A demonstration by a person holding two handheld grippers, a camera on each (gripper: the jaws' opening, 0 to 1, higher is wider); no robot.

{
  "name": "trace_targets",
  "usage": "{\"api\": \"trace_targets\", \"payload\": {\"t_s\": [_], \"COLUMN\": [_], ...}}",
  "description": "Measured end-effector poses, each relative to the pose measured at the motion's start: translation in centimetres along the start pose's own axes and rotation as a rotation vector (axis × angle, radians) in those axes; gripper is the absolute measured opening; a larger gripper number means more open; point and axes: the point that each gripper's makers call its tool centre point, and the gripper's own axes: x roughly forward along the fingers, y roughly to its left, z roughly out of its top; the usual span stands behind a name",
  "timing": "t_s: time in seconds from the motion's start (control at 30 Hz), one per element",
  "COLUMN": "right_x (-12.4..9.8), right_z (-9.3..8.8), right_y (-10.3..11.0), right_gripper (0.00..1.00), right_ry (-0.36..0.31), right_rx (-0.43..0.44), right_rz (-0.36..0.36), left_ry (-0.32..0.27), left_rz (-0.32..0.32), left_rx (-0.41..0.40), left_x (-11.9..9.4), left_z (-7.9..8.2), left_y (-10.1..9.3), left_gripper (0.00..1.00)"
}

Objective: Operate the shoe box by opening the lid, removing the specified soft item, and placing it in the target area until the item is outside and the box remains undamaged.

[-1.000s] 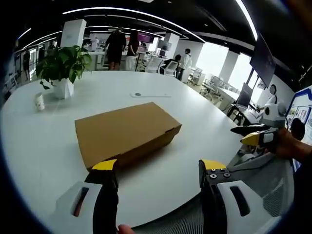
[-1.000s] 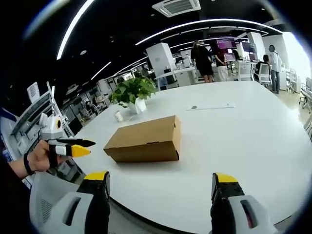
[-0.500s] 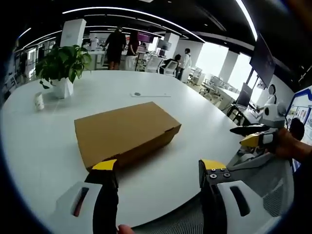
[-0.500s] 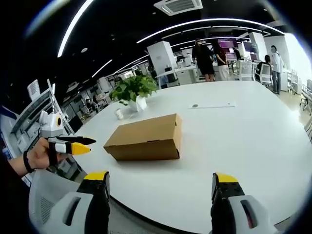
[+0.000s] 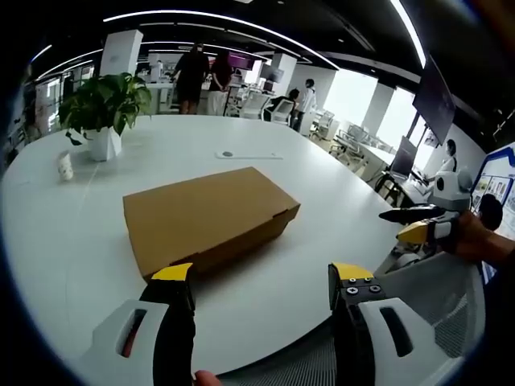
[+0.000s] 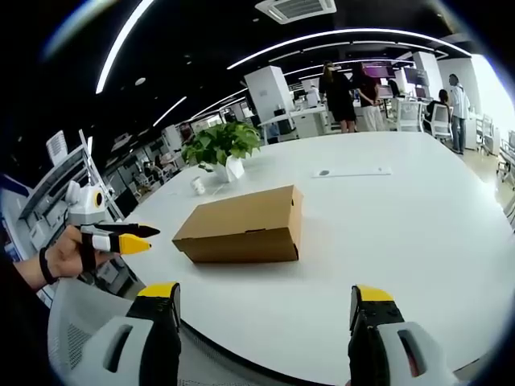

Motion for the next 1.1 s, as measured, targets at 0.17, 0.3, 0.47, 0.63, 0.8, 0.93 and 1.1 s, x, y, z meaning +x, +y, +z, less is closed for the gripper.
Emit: {"api": "trace_targets", "payload": {"t_s": [0.17, 0.3, 0.47, 0.63, 0.8, 0.93, 1.1], "right_x": [0.0, 0.1, 0.3, 0.6, 1.2, 1.2, 1.4], "right_z": [0.0, -0.2, -0.3, -0.6, -0.8, -1.2, -1.6], "right_y": [0.2, 0.3, 0.5, 0.8, 0.9, 1.2, 1.4], "right_gripper": [0.87, 0.87, 0.87, 0.87, 0.87, 0.87, 0.86], "right_ry": [-0.002, 0.008, 0.018, 0.035, 0.057, 0.076, 0.101], "right_rx": [0.006, -0.002, -0.009, -0.021, -0.044, -0.057, -0.076], "right_rz": [0.005, 0.009, 0.020, 0.028, 0.036, 0.044, 0.048], "left_ry": [-0.001, -0.001, 0.002, 0.000, -0.001, 0.002, 0.006], "left_rz": [0.003, 0.000, -0.001, -0.002, 0.001, 0.000, -0.003], "left_rx": [-0.005, -0.002, -0.002, -0.004, -0.013, -0.010, -0.003], "left_x": [0.0, 0.0, 0.1, 0.0, 0.0, 0.1, 0.1], "left_z": [0.0, 0.0, 0.0, 0.0, 0.0, 0.0, 0.0], "left_y": [0.2, 0.1, 0.1, 0.2, 0.5, 0.4, 0.3], "left_gripper": [0.69, 0.69, 0.69, 0.69, 0.69, 0.69, 0.69]}}
